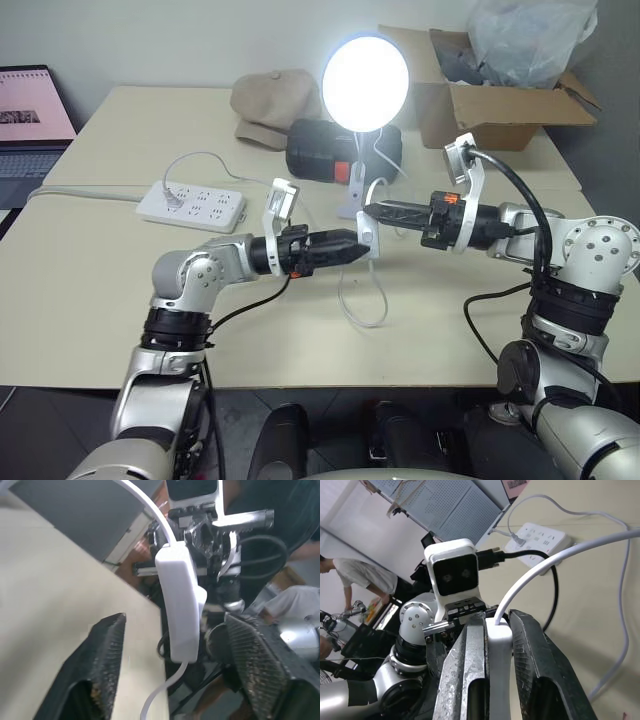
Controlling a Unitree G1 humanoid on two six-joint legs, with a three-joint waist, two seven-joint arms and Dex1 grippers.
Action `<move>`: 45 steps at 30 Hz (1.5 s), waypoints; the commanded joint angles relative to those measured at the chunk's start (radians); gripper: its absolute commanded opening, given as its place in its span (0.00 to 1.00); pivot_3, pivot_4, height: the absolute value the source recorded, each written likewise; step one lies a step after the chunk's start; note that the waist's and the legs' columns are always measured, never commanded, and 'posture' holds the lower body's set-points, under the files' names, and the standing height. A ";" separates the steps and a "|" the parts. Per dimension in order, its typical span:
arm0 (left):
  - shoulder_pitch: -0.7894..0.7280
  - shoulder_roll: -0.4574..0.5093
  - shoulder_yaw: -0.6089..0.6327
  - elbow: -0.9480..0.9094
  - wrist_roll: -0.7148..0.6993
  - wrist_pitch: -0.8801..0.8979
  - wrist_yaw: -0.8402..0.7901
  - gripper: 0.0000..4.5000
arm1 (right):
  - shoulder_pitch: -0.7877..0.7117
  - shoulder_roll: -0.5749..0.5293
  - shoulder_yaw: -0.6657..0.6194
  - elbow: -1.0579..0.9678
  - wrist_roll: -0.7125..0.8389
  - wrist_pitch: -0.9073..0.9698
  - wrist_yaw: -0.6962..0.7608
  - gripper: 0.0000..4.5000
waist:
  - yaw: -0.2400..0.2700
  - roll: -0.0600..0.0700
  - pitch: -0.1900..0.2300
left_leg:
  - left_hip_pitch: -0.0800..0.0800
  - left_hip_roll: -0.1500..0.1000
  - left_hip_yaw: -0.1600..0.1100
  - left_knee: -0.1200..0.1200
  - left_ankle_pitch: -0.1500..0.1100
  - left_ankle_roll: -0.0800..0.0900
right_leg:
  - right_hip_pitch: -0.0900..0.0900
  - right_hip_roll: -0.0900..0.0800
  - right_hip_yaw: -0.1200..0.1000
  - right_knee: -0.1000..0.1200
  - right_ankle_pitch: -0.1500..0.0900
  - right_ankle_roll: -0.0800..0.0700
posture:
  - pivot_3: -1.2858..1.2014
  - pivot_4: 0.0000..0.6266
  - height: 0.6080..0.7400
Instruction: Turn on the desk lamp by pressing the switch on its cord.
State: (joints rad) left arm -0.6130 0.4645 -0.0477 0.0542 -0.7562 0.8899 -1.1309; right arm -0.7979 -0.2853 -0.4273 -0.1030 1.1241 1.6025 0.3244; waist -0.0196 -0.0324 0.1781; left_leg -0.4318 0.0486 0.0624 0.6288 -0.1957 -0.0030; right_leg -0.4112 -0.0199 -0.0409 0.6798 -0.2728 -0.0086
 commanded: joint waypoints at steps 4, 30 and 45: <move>0.101 0.191 -0.108 -0.181 0.342 -0.469 -0.078 0.99 | 0.037 -0.056 0.074 0.019 -0.123 -0.102 -0.034 0.07 | -0.001 0.000 0.000 | 0.000 0.000 0.001 -0.001 0.000 0.000 | 0.000 0.000 0.001 -0.001 0.000 0.000 | 0.52 0.24 1.00; 0.260 0.290 0.031 -0.338 0.314 -0.379 0.078 0.99 | 0.053 -0.097 0.264 0.104 -0.434 -0.365 0.025 0.85 | -0.006 0.001 0.000 | -0.001 0.000 0.001 -0.001 0.000 0.000 | -0.002 0.000 0.001 0.000 0.000 0.000 | 0.52 0.24 1.00; 0.280 0.354 0.077 -0.338 0.319 -0.354 0.086 0.99 | 0.300 -0.382 0.352 -0.182 -0.554 -0.803 0.415 1.00 | -0.004 0.001 0.001 | -0.001 0.000 0.001 0.000 0.000 0.000 | -0.002 0.000 0.000 -0.001 0.000 0.001 | 0.52 0.24 1.00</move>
State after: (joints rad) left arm -0.3336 0.7929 -0.0262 -0.2663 -0.4306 0.5410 -1.0380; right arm -0.5129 -0.6037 -0.0550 -0.2250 0.5960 0.9128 0.6406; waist -0.0239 -0.0318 0.1787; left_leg -0.4326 0.0485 0.0636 0.6285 -0.1959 -0.0029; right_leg -0.4129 -0.0204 -0.0404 0.6789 -0.2731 -0.0081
